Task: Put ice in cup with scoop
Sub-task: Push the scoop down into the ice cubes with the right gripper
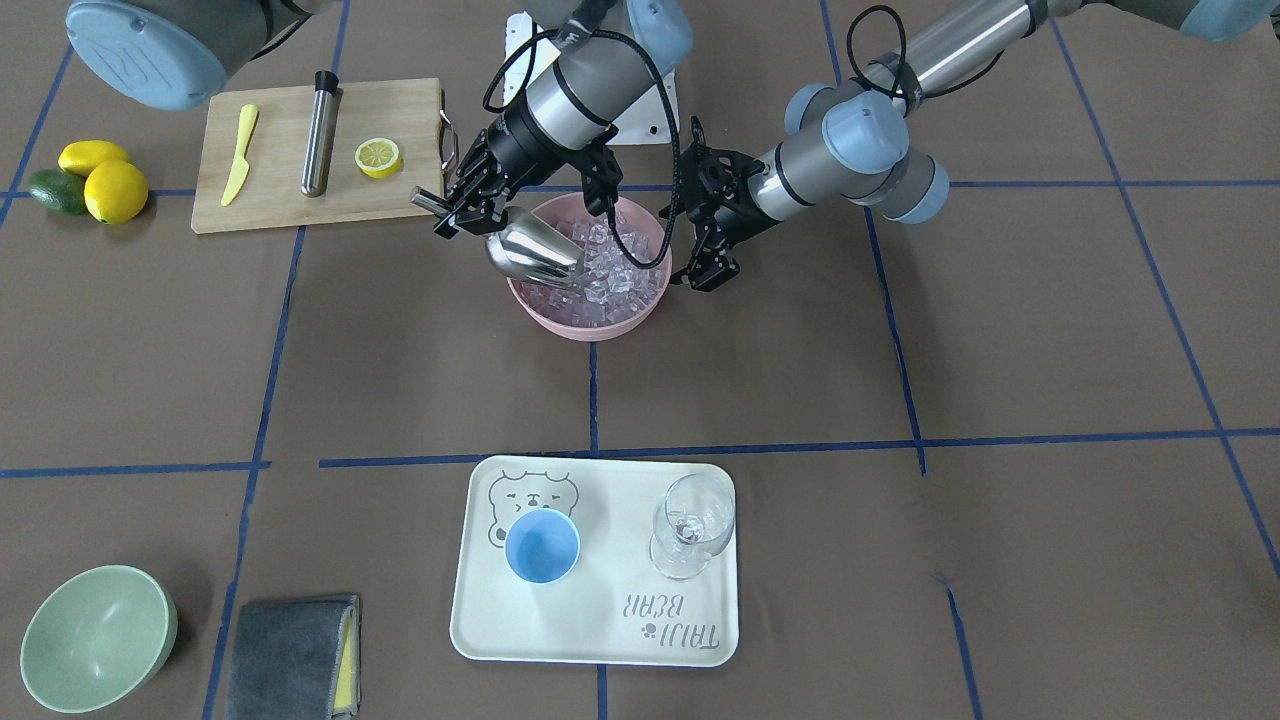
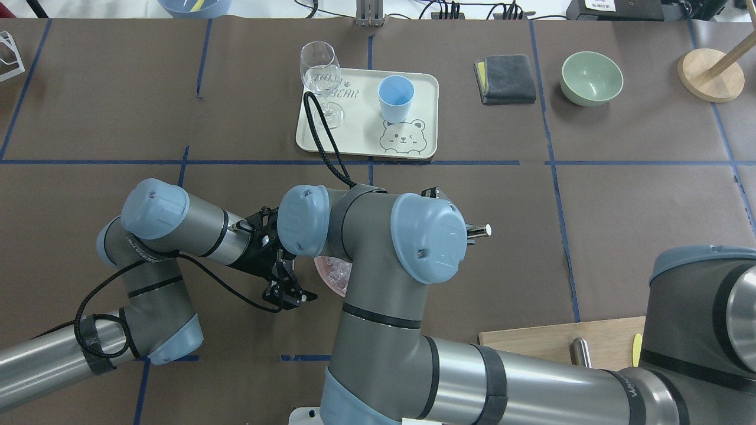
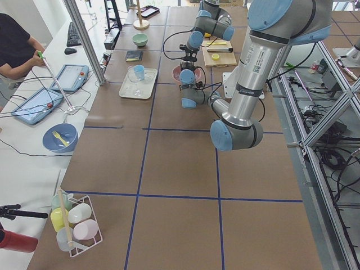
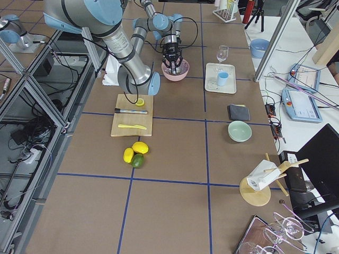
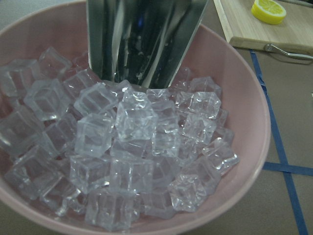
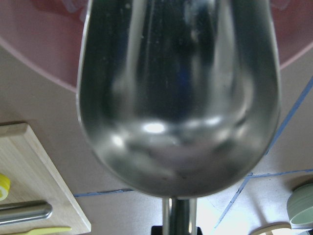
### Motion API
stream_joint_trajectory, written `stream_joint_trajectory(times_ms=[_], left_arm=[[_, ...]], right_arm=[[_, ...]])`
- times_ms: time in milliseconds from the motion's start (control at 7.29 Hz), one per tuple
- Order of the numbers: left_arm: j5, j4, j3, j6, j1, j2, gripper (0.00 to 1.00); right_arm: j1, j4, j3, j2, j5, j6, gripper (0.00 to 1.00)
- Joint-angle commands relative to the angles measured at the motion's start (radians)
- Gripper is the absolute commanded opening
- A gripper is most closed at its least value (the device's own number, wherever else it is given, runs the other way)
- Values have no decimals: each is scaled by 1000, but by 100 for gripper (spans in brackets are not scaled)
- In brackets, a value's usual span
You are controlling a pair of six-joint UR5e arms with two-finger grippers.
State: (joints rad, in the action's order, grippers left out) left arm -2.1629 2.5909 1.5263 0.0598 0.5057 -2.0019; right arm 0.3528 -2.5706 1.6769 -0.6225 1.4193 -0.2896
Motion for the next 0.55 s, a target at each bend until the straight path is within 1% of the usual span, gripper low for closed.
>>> stream_joint_trajectory(times_ms=[0,412], left_arm=[[0,0,-2,0,-1,0,100],[2,0,-2,0,-1,0,100]], right_arm=[[0,108,137,-130,4,1,0],[-2,164,144,-141,6,4,0]])
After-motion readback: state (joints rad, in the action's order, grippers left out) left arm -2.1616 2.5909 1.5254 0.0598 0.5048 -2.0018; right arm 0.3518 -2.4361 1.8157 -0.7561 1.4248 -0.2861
